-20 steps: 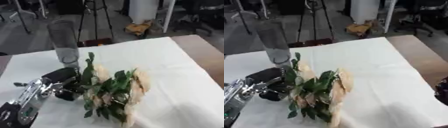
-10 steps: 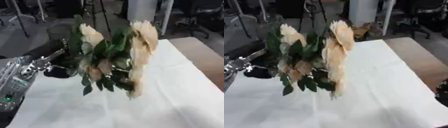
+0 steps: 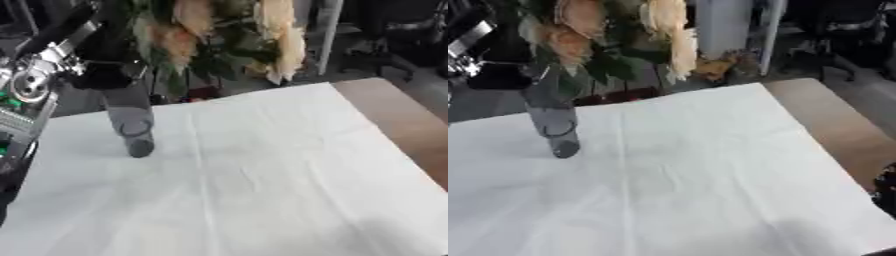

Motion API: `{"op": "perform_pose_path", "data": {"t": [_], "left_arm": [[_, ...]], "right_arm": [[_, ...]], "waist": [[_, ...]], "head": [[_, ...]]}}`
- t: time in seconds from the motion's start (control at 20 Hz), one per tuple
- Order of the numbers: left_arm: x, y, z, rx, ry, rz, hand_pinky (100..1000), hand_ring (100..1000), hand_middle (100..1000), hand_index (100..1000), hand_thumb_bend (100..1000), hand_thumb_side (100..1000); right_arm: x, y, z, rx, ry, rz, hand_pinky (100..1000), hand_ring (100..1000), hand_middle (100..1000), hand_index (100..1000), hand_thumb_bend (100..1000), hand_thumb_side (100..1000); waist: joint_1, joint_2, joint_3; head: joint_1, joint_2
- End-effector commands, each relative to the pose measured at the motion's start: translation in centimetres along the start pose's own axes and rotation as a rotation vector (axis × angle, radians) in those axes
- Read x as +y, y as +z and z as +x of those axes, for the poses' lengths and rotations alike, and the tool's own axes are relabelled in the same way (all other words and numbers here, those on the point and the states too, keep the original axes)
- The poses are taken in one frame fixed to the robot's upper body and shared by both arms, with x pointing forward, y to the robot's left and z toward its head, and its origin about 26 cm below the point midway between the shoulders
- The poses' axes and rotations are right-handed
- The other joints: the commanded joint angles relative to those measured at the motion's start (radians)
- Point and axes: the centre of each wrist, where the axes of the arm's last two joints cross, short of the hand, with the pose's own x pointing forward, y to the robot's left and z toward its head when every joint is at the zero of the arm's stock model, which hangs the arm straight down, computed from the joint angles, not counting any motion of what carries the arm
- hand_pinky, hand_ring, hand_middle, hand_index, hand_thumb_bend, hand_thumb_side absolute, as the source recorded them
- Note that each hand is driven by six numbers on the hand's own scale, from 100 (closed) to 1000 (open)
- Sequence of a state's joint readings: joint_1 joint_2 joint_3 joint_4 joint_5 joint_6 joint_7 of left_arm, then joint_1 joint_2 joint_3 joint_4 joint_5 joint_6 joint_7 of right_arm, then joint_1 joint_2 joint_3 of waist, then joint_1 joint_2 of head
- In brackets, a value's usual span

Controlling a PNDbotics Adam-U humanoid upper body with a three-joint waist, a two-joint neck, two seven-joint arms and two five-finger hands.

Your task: Arrange flowers into the vase.

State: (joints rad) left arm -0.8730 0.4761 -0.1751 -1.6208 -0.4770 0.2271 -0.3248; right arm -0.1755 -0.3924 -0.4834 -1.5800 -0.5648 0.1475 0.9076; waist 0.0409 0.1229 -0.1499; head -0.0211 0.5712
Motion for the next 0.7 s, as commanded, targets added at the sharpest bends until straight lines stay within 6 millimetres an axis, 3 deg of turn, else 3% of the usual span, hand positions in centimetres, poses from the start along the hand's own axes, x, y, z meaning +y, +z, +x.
{"op": "perform_pose_path", "data": {"t": [0.05, 0.2, 0.25, 0.35, 0.5, 0.7], "left_arm": [[1.6, 0.0, 0.1, -0.013, 0.011, 0.044, 100, 100, 100, 129, 100, 136], [1.7, 0.0, -0.1, -0.019, 0.050, 0.044, 100, 100, 100, 129, 100, 136], [1.8, -0.1, 0.0, -0.024, 0.067, 0.052, 100, 100, 100, 132, 100, 213], [2.6, -0.8, 0.5, -0.025, 0.135, 0.103, 100, 100, 100, 131, 100, 219], [5.0, -1.6, 0.8, -0.002, 0.232, 0.213, 100, 100, 100, 131, 100, 221], [7.6, -0.8, -0.7, 0.042, 0.336, 0.351, 100, 100, 100, 132, 100, 223]], "right_arm": [[-0.1, -0.3, 1.5, -0.007, 0.041, 0.015, 100, 246, 137, 373, 404, 633], [-0.1, -0.3, 1.5, -0.007, 0.041, 0.015, 100, 246, 137, 373, 404, 633], [-0.1, -0.1, 1.3, -0.002, 0.036, 0.010, 100, 246, 136, 372, 403, 636], [0.1, 0.3, 0.6, 0.009, 0.019, 0.001, 100, 246, 136, 372, 404, 637], [0.1, 0.3, 0.5, 0.012, 0.021, 0.000, 100, 246, 136, 372, 404, 638], [0.2, 0.0, 0.7, 0.012, 0.024, 0.010, 100, 246, 136, 372, 403, 637]], "waist": [[0.010, -0.028, -0.001], [0.011, -0.028, -0.001], [0.007, -0.033, -0.006], [-0.003, -0.045, -0.023], [-0.002, -0.043, -0.022], [0.003, -0.042, -0.025]], "head": [[0.002, -0.005], [0.002, -0.005], [0.000, -0.008], [-0.002, -0.003], [-0.003, -0.008], [0.004, -0.012]]}}
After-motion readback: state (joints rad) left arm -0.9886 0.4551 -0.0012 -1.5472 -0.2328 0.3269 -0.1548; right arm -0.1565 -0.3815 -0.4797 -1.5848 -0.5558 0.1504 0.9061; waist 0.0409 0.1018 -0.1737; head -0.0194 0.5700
